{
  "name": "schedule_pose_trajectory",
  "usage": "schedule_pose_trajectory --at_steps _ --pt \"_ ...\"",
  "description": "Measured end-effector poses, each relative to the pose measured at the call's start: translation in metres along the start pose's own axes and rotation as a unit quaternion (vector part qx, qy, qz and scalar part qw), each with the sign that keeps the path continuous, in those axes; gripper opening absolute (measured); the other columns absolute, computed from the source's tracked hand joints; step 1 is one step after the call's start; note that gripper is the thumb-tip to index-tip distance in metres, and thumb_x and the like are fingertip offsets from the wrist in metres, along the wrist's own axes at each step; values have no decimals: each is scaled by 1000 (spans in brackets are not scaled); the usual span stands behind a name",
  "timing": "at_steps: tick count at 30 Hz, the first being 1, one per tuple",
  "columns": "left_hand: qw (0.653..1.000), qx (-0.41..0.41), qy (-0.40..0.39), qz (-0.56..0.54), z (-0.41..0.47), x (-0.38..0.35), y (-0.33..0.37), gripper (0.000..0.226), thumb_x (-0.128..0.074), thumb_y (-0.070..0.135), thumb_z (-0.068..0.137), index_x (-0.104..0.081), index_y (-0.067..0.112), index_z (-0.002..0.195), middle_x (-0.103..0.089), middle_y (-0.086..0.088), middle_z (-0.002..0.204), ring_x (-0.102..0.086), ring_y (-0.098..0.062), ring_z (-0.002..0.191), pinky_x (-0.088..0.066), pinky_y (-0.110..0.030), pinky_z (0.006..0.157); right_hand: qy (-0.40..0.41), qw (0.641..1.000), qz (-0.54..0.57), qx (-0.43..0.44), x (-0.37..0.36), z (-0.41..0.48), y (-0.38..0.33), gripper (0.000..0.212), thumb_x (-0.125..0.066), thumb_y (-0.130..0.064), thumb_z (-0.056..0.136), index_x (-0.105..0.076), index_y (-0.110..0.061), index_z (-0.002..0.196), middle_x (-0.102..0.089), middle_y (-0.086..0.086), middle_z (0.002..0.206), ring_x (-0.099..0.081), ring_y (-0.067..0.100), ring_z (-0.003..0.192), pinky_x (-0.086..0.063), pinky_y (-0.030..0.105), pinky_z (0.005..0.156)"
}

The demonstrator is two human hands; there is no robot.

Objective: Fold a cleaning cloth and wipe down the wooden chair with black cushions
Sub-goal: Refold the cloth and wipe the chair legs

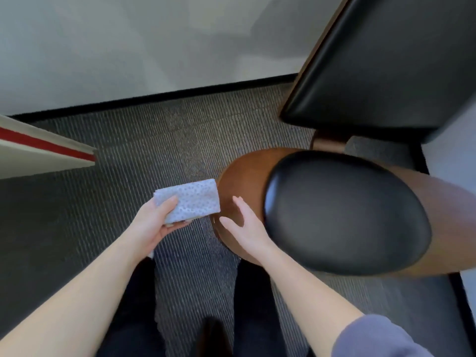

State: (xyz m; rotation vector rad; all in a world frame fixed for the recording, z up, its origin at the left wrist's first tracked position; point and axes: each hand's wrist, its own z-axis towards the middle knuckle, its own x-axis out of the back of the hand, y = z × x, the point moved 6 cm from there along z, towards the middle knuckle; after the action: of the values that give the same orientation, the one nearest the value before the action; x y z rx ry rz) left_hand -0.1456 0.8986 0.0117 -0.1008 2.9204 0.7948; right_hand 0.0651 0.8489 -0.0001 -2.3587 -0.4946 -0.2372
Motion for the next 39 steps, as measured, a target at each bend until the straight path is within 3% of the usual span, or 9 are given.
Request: schedule_pose_trajectory --at_steps 3,7,11,18,27,30,33,36,39 --pt "995 21 -67 71 12 25 -2 28 -50 20 101 -56 12 128 -72 -9 115 -70 -23 101 -60 -30 73 -28 998 -54 -20 -28 -9 20 80 -56 -47 94 -9 -30 156 4 -10 163 5 12 149 -7 34 121" --pt "979 6 -129 156 38 50 3 25 -49 21 102 -58 17 125 -72 -5 115 -70 -21 104 -57 -36 82 87 991 -94 -29 -56 -11 38 67 -37 -51 100 0 -37 154 14 -16 161 16 8 148 2 49 121" --pt "965 -43 -155 206 60 52 -9 26 -49 20 102 -57 19 127 -72 -1 115 -69 -19 104 -57 -37 83 176 980 -95 -14 -70 -9 46 59 -30 -49 102 -3 -40 153 9 -20 161 14 5 148 8 44 119" --pt "953 -109 -166 227 88 26 -63 29 -52 20 101 -50 13 129 -65 -9 121 -68 -22 105 -60 -37 78 254 956 -133 65 -70 -8 68 65 -19 -72 89 -3 -49 147 1 -26 158 5 0 148 1 41 121" --pt "946 -237 -129 180 148 10 -168 16 -50 18 101 -56 19 117 -65 0 106 -66 -21 99 -58 -43 82 340 910 -192 138 -55 -15 140 86 -12 -85 80 -20 -38 152 -14 -28 152 -10 -1 145 -12 42 122" --pt "917 -310 -86 236 162 -9 -185 15 -50 16 98 -61 20 108 -65 -1 102 -62 -26 104 -51 -39 89 373 895 -190 154 -48 -18 153 81 -20 -81 83 -27 -37 151 -22 -30 148 -17 -2 144 -19 38 121" --pt "874 -375 -127 280 163 -39 -196 30 -49 15 98 -61 21 124 -65 4 109 -60 -18 106 -45 -29 87 402 881 -192 162 -45 -18 159 72 -23 -73 85 -31 -40 149 -28 -30 149 -24 -2 143 -25 32 117" --pt "832 -440 -158 300 163 -69 -200 44 -47 14 101 -48 26 142 -60 5 128 -52 -12 119 -35 -20 94 420 868 -198 175 -44 -15 163 70 -22 -74 85 -34 -43 147 -33 -26 152 -29 -2 141 -27 30 116" --pt "794 -464 -198 338 163 -103 -211 52 -39 21 105 -26 26 154 -50 -8 144 -48 -25 129 -34 -20 94 431 863 -188 186 -42 -13 166 70 -23 -74 85 -37 -43 145 -36 -24 151 -33 0 139 -29 30 115"
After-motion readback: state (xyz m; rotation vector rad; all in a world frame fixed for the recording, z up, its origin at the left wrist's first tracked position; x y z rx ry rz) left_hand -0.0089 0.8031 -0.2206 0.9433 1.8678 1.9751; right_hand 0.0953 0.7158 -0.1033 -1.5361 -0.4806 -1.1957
